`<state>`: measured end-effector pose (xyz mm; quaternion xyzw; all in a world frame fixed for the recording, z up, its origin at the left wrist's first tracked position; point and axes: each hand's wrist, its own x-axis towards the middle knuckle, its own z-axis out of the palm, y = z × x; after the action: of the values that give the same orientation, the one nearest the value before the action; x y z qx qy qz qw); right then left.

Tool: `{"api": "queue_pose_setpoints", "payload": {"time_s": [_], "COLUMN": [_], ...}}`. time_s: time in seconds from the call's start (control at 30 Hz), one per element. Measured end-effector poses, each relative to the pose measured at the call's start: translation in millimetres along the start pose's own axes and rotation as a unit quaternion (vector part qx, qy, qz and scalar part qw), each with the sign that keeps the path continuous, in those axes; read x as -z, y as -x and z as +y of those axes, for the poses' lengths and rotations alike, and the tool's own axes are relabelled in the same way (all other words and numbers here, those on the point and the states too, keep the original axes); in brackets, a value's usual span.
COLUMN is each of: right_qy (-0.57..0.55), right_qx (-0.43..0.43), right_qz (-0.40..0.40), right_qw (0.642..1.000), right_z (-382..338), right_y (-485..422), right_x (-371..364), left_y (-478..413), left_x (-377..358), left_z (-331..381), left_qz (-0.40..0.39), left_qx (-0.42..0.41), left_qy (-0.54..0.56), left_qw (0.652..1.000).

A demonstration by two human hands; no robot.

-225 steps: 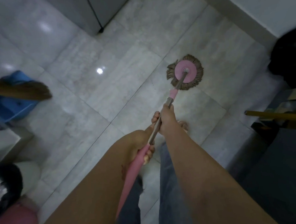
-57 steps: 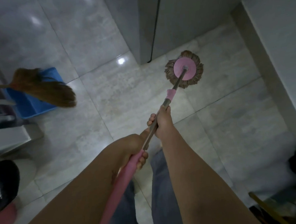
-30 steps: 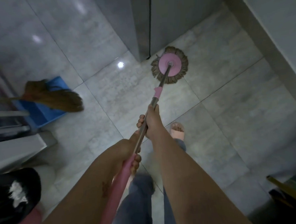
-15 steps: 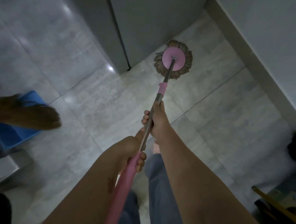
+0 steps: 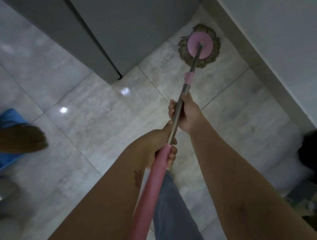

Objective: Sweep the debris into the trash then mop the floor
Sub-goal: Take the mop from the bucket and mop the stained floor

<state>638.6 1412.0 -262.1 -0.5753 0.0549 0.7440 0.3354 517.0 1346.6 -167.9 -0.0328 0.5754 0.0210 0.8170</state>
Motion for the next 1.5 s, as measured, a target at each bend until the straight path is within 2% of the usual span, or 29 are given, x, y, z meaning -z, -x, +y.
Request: {"api": "queue_pose_setpoints", "payload": {"time_s": [0.1, 0.27, 0.37, 0.43, 0.6, 0.67, 0.83, 1.0, 1.17, 1.27, 1.37, 1.5], "right_qy": [-0.022, -0.03, 0.023, 0.061, 0.044, 0.053, 0.019, 0.039, 0.153, 0.223, 0.231, 0.196], "right_qx": [-0.005, -0.006, -0.025, -0.041, -0.077, -0.065, -0.022, 0.005, 0.057, 0.06, 0.052, 0.032], "right_qz": [0.005, 0.015, -0.008, -0.015, -0.074, -0.065, 0.004, 0.035, 0.078, 0.1, 0.095, 0.073], "right_qw": [1.0, 0.999, 0.999, 0.997, 0.993, 0.994, 1.0, 0.999, 0.983, 0.968, 0.967, 0.977], "right_z": [25.4, 74.0, 114.3, 144.9, 191.5, 192.1, 157.0, 81.2, -21.7, -58.1, -60.4, -17.1], "right_y": [17.9, 56.2, 85.4, 105.9, 141.5, 140.3, 104.0, 42.3, -16.8, -37.0, -40.4, -24.2], "right_x": [5.2, 4.6, 2.4, 5.6, 22.7, 26.9, 16.6, -8.9, -32.5, -45.4, -53.1, -54.2], "left_y": [4.7, 32.3, 54.6, 65.4, 79.7, 78.7, 65.5, 37.0, 0.1, -10.6, -9.8, 3.7], "left_x": [15.8, 39.9, 47.7, 53.6, 67.6, 66.7, 55.9, 27.9, -5.7, -15.3, -10.2, 16.9], "left_z": [-35.5, -94.2, -127.8, -155.0, -208.1, -210.6, -176.0, -93.4, 12.7, 49.4, 52.2, 18.2], "left_qz": [-0.067, -0.121, -0.093, -0.064, -0.067, -0.068, -0.089, -0.105, -0.103, -0.097, -0.096, -0.078], "left_qx": [-0.009, -0.053, -0.059, -0.06, -0.032, -0.018, -0.005, -0.016, -0.029, -0.033, -0.042, -0.048], "left_qy": [0.035, 0.108, 0.173, 0.178, 0.222, 0.233, 0.217, 0.226, 0.183, 0.167, 0.169, 0.161], "left_qw": [0.997, 0.985, 0.979, 0.98, 0.972, 0.97, 0.972, 0.968, 0.977, 0.981, 0.98, 0.983]}}
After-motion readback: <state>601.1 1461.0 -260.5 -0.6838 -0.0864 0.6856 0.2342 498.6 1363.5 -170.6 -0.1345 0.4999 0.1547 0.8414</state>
